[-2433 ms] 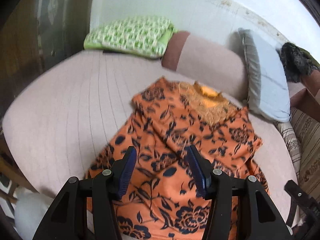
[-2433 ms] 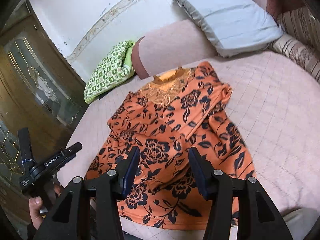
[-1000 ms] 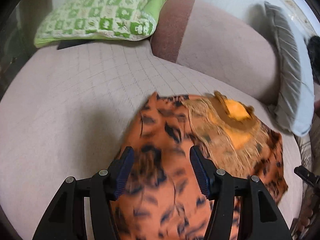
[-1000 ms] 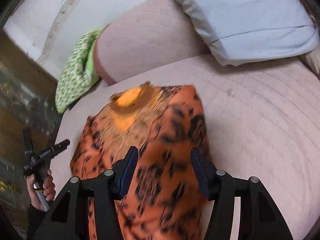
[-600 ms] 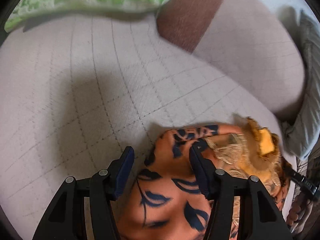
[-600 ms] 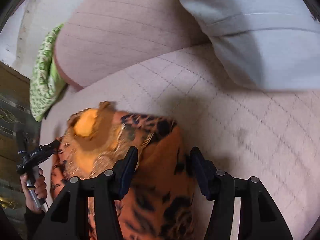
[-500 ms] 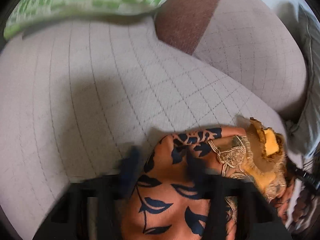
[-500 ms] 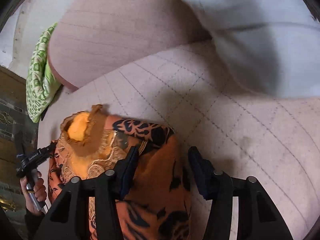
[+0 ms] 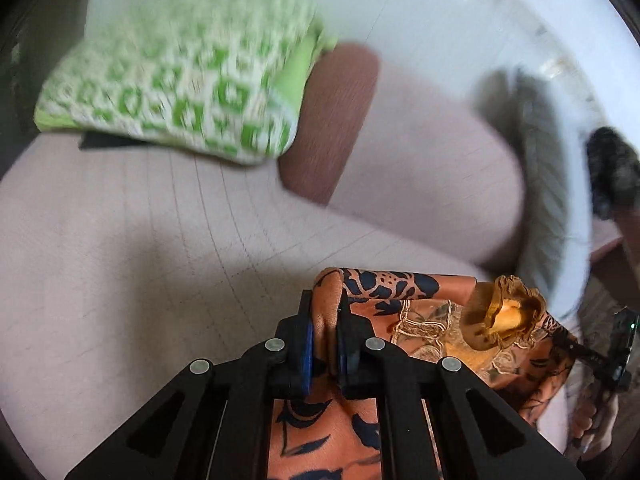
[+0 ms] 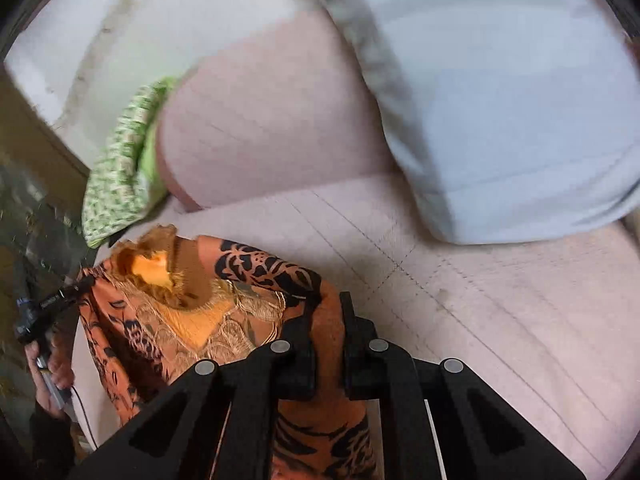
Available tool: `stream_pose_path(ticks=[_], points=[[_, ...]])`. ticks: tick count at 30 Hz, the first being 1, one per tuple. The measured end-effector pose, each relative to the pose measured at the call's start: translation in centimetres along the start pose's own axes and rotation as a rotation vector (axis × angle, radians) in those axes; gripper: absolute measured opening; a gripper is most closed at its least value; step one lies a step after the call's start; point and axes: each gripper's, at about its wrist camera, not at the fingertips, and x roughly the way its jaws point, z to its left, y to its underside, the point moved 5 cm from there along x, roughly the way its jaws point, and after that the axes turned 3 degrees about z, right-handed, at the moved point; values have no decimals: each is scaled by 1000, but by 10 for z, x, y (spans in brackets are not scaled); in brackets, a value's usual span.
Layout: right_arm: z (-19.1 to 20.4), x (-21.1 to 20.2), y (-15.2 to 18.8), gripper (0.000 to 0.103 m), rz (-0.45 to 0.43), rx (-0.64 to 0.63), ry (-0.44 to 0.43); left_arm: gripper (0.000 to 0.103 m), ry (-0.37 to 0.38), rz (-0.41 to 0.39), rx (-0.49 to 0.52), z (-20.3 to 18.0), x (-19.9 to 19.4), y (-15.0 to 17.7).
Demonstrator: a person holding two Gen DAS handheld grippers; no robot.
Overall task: Fold small clothes
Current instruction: 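Fold the collar edge toward the hem with the left tool while the right tool holds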
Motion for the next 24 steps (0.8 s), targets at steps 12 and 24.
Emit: stream_pose_path(ticks=[12, 24], points=[[54, -163, 214, 8, -184, -46, -13, 8, 19, -76, -56, 27, -211, 219], [48, -134, 313, 8, -110, -30, 111, 8, -206, 67, 6, 43, -195, 308]])
